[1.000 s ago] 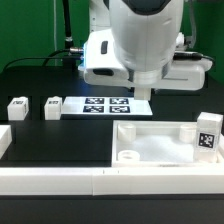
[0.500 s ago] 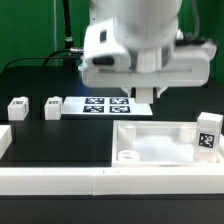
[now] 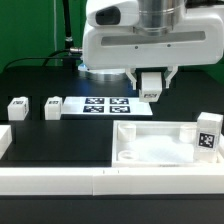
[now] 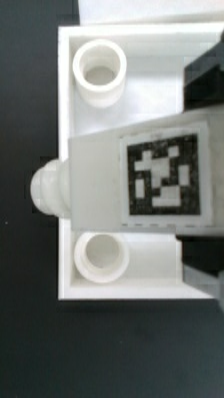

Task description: Assemble square table

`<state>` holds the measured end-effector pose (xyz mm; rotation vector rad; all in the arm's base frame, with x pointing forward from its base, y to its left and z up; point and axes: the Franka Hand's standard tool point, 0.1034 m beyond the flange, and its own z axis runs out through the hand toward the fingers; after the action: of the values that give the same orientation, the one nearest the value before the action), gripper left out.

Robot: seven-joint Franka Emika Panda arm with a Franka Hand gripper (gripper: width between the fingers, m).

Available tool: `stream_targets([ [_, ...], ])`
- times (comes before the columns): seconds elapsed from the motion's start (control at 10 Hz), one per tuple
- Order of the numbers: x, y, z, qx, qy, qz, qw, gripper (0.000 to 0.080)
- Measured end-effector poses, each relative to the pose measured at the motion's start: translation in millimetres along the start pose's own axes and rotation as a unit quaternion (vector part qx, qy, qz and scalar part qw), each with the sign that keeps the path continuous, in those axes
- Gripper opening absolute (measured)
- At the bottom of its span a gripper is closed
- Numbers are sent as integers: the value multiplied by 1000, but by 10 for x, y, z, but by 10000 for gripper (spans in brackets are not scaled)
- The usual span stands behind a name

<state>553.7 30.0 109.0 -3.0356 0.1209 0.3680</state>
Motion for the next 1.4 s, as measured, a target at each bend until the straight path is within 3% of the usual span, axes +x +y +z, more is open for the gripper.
stream_targets([
  [0.2,198,72,-48,-5,74,-31,997,285],
  [0.5,494,113,-271,-14,172,-40,984,285],
  [0.8,550,185,-254,-29,277,-37,960,285],
  [1.0,593,244,-231,-35,302,-35,952,285],
  [1.2,670,233,-316,-13,274,-9,962,285],
  [1.4,673,182,-291,-18,293,-15,956,285],
])
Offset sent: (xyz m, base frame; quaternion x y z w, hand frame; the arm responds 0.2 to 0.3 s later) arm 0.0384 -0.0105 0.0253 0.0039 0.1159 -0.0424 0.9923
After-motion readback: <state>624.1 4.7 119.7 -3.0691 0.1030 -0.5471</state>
